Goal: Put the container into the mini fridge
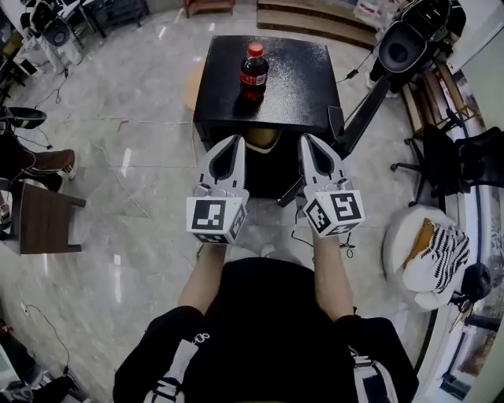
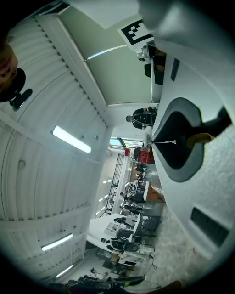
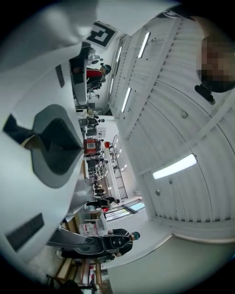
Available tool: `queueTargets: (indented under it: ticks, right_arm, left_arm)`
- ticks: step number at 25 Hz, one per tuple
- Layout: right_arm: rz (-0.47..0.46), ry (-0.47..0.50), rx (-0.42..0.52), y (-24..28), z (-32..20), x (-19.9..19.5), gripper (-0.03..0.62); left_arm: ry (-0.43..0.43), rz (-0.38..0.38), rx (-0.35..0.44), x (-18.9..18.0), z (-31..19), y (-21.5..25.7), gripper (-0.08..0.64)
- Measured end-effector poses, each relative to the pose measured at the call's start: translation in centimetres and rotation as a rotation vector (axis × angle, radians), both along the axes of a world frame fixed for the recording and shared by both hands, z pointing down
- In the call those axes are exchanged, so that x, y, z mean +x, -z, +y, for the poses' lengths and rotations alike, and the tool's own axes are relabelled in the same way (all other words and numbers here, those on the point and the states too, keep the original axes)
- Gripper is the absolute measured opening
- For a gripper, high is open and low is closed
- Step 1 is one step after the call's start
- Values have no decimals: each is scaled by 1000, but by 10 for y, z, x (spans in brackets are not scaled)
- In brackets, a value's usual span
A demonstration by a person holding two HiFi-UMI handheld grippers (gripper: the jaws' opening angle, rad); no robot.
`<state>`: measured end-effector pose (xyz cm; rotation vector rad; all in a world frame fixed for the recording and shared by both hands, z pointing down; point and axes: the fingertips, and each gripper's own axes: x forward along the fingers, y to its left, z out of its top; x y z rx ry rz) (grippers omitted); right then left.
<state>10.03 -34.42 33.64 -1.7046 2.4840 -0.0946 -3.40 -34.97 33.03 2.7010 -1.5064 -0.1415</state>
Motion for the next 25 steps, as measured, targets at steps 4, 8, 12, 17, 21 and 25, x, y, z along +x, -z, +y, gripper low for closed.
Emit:
queueTargets:
  ticks: [4, 8, 12, 17, 21, 25]
  right_arm:
    - [5, 10, -4, 0, 2, 2, 11]
    - [7, 19, 15, 4, -1, 4, 11]
    - [9, 21, 20, 4, -4, 9, 11]
    - [30, 19, 27, 7, -8, 16, 11]
    - [30, 19, 22, 4, -5, 21, 11]
    - [34, 21, 13, 0, -6, 20, 11]
  left_arm:
    - [10, 3, -9, 4, 1, -1, 11]
    - [29, 7, -3, 6, -2, 3, 11]
    - [59, 10, 1, 5, -6, 6, 11]
    - [79, 15, -14, 6, -11, 6, 11]
    - [78, 3, -23, 11, -9, 3, 11]
    - [81, -2, -33, 10, -11, -1, 11]
